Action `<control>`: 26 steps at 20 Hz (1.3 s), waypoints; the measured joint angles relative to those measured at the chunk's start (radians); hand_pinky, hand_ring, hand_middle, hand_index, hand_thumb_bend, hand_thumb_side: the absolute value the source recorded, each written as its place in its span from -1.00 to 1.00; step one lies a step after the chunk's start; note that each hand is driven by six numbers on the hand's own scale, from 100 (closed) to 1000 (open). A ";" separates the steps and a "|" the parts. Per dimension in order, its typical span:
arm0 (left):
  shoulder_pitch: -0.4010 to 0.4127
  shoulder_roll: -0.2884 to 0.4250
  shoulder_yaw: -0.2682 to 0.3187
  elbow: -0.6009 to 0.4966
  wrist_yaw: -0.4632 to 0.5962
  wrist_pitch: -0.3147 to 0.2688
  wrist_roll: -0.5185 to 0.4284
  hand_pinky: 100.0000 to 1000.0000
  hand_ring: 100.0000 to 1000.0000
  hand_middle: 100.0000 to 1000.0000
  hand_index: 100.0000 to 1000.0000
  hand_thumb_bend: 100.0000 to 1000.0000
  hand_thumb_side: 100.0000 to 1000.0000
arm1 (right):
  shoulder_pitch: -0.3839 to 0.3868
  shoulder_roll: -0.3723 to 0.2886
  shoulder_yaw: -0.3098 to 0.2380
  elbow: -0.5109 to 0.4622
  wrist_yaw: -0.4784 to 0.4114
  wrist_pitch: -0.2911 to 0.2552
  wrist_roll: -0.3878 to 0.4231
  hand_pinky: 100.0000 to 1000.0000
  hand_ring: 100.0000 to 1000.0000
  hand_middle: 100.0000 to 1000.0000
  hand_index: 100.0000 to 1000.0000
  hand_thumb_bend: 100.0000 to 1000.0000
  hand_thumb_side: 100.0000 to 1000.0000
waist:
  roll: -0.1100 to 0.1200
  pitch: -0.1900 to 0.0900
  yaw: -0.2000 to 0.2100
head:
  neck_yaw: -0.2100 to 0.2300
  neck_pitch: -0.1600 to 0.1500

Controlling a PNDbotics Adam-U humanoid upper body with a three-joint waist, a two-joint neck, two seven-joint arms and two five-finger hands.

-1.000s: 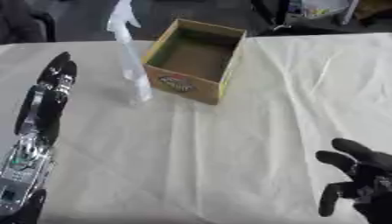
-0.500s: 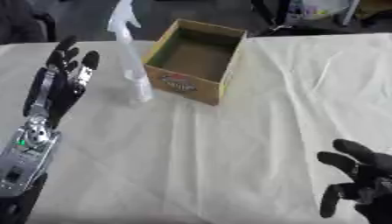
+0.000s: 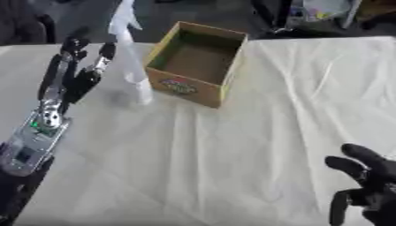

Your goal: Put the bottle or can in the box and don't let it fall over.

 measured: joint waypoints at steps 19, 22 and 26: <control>-0.151 0.101 -0.078 0.187 0.033 -0.027 0.004 1.00 1.00 1.00 0.94 -0.36 0.39 | 0.000 0.020 -0.083 0.000 -0.108 -0.070 -0.048 -0.20 0.95 0.95 0.62 -1.00 -0.18 | -0.011 0.015 -0.053 | 0.018 -0.010; -0.167 0.113 -0.082 0.209 0.032 -0.034 0.011 1.00 1.00 1.00 0.94 -0.38 0.38 | 0.000 0.026 -0.091 0.000 -0.116 -0.086 -0.064 -0.21 0.90 0.91 0.60 -1.00 -0.18 | -0.011 0.021 -0.062 | 0.019 -0.017; -0.179 0.126 -0.086 0.232 0.032 -0.041 0.021 1.00 1.00 1.00 0.94 -0.40 0.37 | 0.000 0.026 -0.099 0.000 -0.124 -0.105 -0.083 -0.20 0.86 0.86 0.58 -1.00 -0.18 | -0.012 0.027 -0.072 | 0.019 -0.020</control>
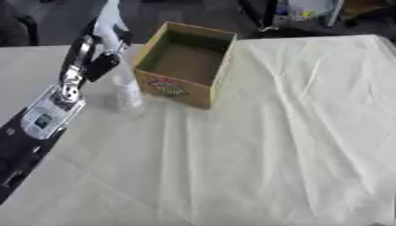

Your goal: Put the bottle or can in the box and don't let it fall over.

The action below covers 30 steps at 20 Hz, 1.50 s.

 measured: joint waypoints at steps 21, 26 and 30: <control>-0.061 0.064 -0.008 0.077 0.020 -0.009 0.018 1.00 1.00 0.95 0.91 -0.59 0.34 | -0.007 0.009 -0.025 0.000 -0.042 -0.047 -0.047 -0.11 0.69 0.74 0.54 -1.00 -0.18 | 0.001 0.012 -0.035 | 0.001 -0.016; -0.068 0.073 -0.008 0.084 0.026 -0.009 0.015 1.00 1.00 0.95 0.91 -0.61 0.34 | -0.008 0.009 -0.027 0.000 -0.045 -0.053 -0.053 -0.09 0.67 0.72 0.54 -1.00 -0.18 | 0.001 0.012 -0.039 | 0.003 -0.016; -0.075 0.082 -0.008 0.087 0.027 -0.007 0.011 1.00 1.00 0.94 0.90 -0.62 0.33 | -0.008 0.009 -0.030 0.000 -0.048 -0.059 -0.059 -0.08 0.66 0.72 0.54 -1.00 -0.18 | 0.002 0.012 -0.041 | 0.003 -0.015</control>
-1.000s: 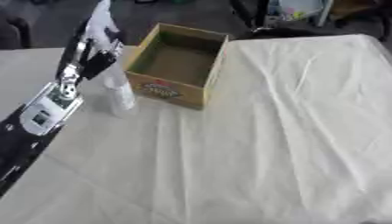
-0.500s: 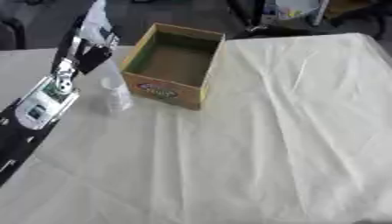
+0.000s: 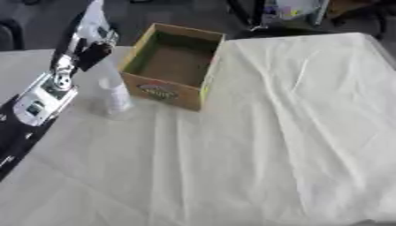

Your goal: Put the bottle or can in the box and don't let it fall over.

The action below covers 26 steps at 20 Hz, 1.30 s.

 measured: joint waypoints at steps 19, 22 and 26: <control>-0.010 0.017 0.000 -0.005 0.053 -0.006 -0.006 0.91 1.00 0.54 0.57 -1.00 0.05 | -0.001 -0.001 0.000 0.000 -0.020 -0.011 -0.011 -0.05 0.63 0.70 0.53 -1.00 -0.18 | 0.004 0.000 -0.005 | -0.004 0.008; -0.012 0.017 0.001 -0.005 0.065 -0.008 -0.004 0.88 1.00 0.41 0.45 -1.00 -0.05 | -0.001 -0.001 0.000 0.000 -0.022 -0.011 -0.011 -0.05 0.63 0.70 0.53 -1.00 -0.18 | 0.004 0.000 -0.005 | -0.005 0.009; -0.016 0.017 0.001 -0.009 0.085 -0.013 -0.002 0.85 1.00 0.20 0.32 -1.00 -0.19 | -0.001 -0.001 0.000 0.000 -0.023 -0.011 -0.011 -0.04 0.63 0.70 0.53 -1.00 -0.18 | 0.004 0.000 -0.005 | -0.005 0.009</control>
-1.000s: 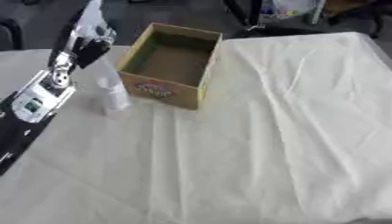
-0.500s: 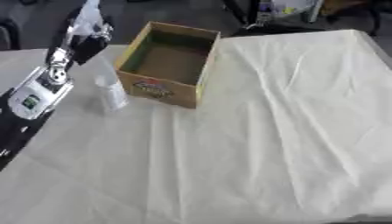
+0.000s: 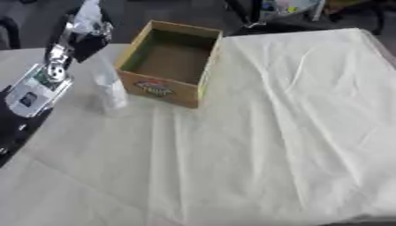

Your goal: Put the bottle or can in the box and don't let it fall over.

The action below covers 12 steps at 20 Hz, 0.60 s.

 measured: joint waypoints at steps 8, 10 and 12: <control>-0.001 0.002 0.006 -0.009 0.052 -0.012 -0.007 0.78 1.00 -0.17 0.02 -1.00 -0.35 | 0.000 0.000 0.000 0.000 -0.001 0.000 0.000 -0.04 0.63 0.70 0.53 -1.00 -0.18 | 0.000 0.000 0.000 | 0.000 0.000; -0.002 0.006 0.007 -0.011 0.066 -0.015 -0.005 0.76 1.00 -0.24 -0.04 -1.00 -0.36 | 0.000 0.000 0.000 0.000 -0.001 0.001 0.001 -0.03 0.63 0.70 0.53 -1.00 -0.18 | 0.000 0.000 0.000 | 0.000 0.000; -0.002 0.009 0.009 -0.015 0.081 -0.017 -0.003 0.75 1.00 -0.31 -0.08 -1.00 -0.36 | 0.000 0.000 0.000 0.000 -0.001 0.001 0.001 -0.02 0.63 0.70 0.53 -1.00 -0.18 | 0.000 0.000 0.000 | -0.001 0.000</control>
